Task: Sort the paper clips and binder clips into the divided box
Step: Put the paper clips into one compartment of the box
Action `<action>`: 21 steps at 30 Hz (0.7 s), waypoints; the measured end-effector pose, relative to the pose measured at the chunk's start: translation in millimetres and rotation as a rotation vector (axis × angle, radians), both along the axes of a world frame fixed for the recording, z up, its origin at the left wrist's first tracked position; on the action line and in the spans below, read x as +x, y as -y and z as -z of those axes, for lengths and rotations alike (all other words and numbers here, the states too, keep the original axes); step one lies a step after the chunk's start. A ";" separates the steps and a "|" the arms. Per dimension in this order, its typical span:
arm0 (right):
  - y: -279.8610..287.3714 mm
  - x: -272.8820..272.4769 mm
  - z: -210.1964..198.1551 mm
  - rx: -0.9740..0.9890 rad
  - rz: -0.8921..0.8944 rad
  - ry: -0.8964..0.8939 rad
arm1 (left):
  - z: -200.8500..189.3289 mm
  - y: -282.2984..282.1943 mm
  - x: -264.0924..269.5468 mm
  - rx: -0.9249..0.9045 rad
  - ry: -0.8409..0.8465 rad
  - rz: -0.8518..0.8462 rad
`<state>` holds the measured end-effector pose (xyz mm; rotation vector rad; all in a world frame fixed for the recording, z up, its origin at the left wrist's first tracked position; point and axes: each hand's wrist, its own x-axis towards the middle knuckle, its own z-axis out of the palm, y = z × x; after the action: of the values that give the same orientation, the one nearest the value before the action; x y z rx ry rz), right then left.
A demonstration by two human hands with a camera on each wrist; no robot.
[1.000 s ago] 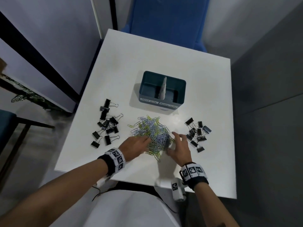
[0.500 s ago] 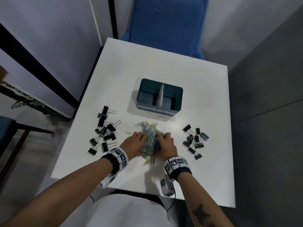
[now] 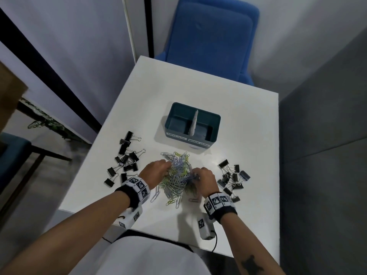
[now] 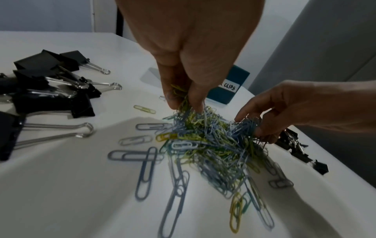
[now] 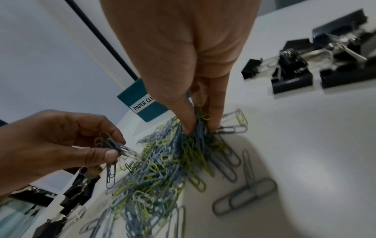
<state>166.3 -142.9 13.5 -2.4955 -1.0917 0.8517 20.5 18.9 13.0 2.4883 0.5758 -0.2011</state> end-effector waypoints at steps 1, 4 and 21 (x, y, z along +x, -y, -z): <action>-1.0 1.4 -1.1 0.013 -0.004 0.019 | -2.6 -1.3 1.4 -0.004 0.019 -0.014; -5.6 5.4 -7.1 0.038 -0.021 0.074 | -9.7 -6.7 5.6 -0.067 0.089 -0.081; -46.6 27.2 -94.3 0.178 0.014 0.043 | -93.0 -99.1 129.8 -0.217 0.387 -0.275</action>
<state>193.5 -96.3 107.8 -2.3814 -1.1109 0.6681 150.2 118.0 106.1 2.1326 0.6796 0.3030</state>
